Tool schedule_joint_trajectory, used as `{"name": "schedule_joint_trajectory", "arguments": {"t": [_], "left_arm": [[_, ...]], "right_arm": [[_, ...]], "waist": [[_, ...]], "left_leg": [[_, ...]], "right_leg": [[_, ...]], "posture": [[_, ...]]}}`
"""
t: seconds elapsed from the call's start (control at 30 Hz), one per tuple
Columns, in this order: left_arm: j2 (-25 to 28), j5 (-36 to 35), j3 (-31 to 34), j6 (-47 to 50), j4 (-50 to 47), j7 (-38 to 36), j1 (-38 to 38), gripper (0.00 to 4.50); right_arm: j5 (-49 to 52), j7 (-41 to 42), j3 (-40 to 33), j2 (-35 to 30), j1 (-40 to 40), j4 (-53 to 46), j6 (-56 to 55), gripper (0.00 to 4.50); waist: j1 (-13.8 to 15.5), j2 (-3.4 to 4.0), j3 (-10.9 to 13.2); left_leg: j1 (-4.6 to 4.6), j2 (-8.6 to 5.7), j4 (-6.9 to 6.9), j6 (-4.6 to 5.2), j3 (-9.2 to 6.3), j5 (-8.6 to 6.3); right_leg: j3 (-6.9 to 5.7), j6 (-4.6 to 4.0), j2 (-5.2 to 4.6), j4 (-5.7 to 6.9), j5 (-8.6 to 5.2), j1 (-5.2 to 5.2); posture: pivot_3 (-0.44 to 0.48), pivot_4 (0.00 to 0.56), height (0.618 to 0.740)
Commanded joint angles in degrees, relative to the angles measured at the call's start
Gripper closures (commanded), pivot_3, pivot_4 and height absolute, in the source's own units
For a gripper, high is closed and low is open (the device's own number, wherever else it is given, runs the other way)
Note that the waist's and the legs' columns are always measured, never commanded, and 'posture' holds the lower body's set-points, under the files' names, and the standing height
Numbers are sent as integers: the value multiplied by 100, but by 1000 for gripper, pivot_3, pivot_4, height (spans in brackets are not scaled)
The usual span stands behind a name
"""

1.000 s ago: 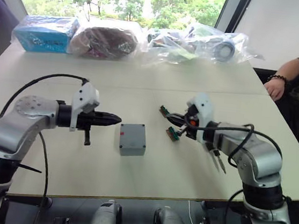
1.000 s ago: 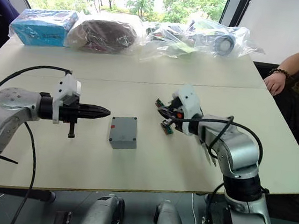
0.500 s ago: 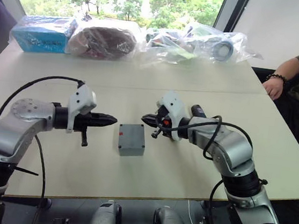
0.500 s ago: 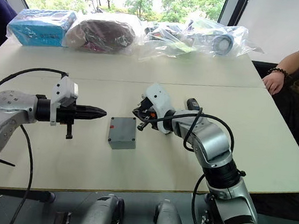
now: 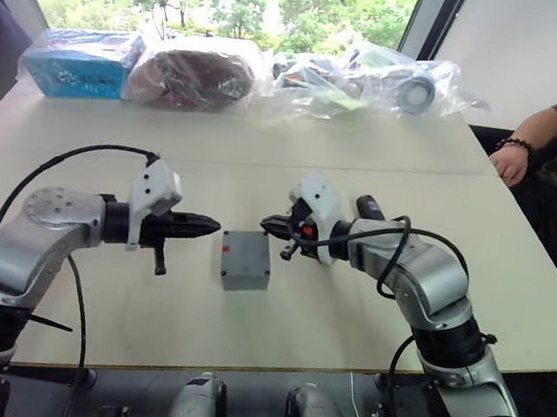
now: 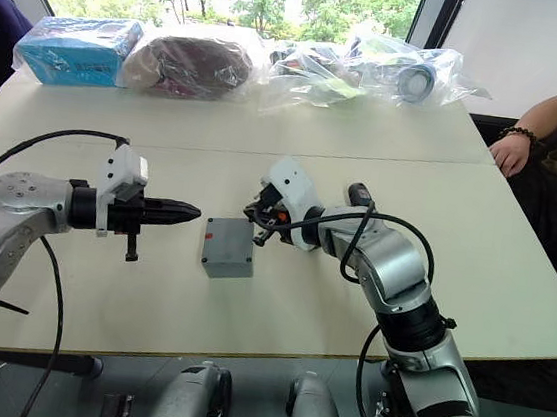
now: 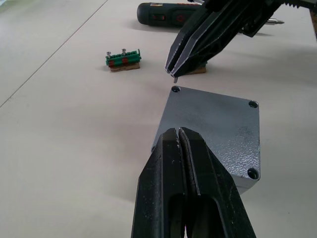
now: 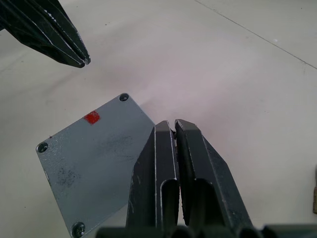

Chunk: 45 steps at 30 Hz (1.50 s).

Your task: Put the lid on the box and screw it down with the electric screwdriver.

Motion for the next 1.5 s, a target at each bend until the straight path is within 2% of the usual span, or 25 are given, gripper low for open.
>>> {"name": "schedule_joint_trajectory", "arguments": {"t": [0.03, 0.7, 1.07, 1.2, 1.4, 1.47, 1.5], "left_arm": [[-4, -164, 144, 59, -224, 10, -143, 4500], [7, -185, 137, 87, -254, 55, -119, 4500], [-2, -196, 103, 89, -261, 79, -115, 4500], [10, -212, 115, 100, -291, 73, -84, 4500], [-17, -222, 87, 100, -283, 62, -90, 4500], [-33, -220, 76, 86, -268, 56, -104, 4500], [-52, -235, 75, 86, -259, 53, -121, 4500]], "right_arm": [[8, 36, -5, -1, 11, -118, -129, 4418], [-115, 78, 21, 91, -94, 272, -385, 4418], [-225, 152, 217, 43, 178, 433, -481, 4418], [-178, 199, 155, 54, 222, 394, -486, 3318], [-299, 137, 114, -60, 251, 217, -526, 973], [-304, 111, 13, -175, 243, 12, -464, 266], [-269, 105, -79, -240, 219, -106, -390, 66]], "waist": [[0, 0, 0], [-2, 0, 0], [-2, 0, 0], [-3, 0, 0], [0, 0, 0], [-2, 0, 0], [3, 0, 0]], "left_leg": [[0, 0, 0, 0, 0, 0], [0, 0, 0, 0, 0, 0], [0, 0, 0, 0, -1, 0], [1, 0, 0, 0, 0, 0], [1, 0, 0, 0, 0, 0], [1, 0, 0, 0, 0, 0], [1, 0, 0, 0, -1, 0]], "right_leg": [[0, 0, 0, 0, 0, 0], [0, 0, 0, 0, 0, 0], [0, 0, 0, 0, 0, 0], [0, 0, 0, 0, 0, 0], [0, 0, 0, 0, 0, 0], [0, 0, 0, 0, 0, 0], [0, 0, 0, 0, 0, 0]], "posture": [[0, 150, 740], [0, 150, 740], [0, 150, 740], [0, 150, 740], [0, 150, 740], [0, 150, 740], [0, 150, 740]]}}
